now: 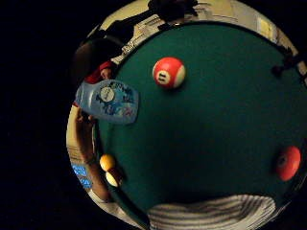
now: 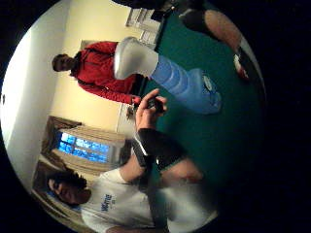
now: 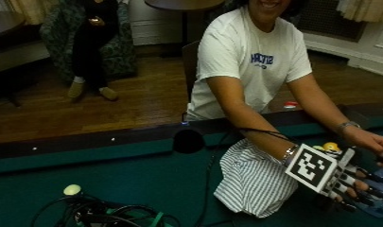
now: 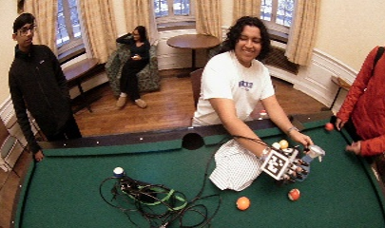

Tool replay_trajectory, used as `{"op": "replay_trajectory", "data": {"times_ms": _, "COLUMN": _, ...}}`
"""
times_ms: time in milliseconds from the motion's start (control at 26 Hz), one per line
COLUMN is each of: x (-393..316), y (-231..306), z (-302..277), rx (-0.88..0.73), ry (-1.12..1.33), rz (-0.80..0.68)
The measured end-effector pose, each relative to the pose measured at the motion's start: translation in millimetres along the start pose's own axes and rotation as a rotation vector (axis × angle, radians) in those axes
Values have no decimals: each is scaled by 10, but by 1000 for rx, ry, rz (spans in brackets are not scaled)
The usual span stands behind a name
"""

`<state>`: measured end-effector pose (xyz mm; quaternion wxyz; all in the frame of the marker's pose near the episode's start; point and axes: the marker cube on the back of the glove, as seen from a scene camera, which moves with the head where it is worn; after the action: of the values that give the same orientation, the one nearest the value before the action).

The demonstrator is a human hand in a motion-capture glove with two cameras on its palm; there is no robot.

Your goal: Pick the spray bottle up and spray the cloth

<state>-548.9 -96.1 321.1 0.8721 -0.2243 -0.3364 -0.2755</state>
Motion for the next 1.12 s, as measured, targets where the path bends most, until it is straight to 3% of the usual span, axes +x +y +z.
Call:
{"op": "replay_trajectory", "data": {"times_ms": 462, "x": -144, "y": 996, "z": -756, "rx": -17, "ry": 252, "rz": -112}}
{"op": "replay_trajectory", "data": {"times_ms": 1116, "x": -498, "y": 2497, "z": -1236, "rx": -124, "ry": 400, "rz": -238}}
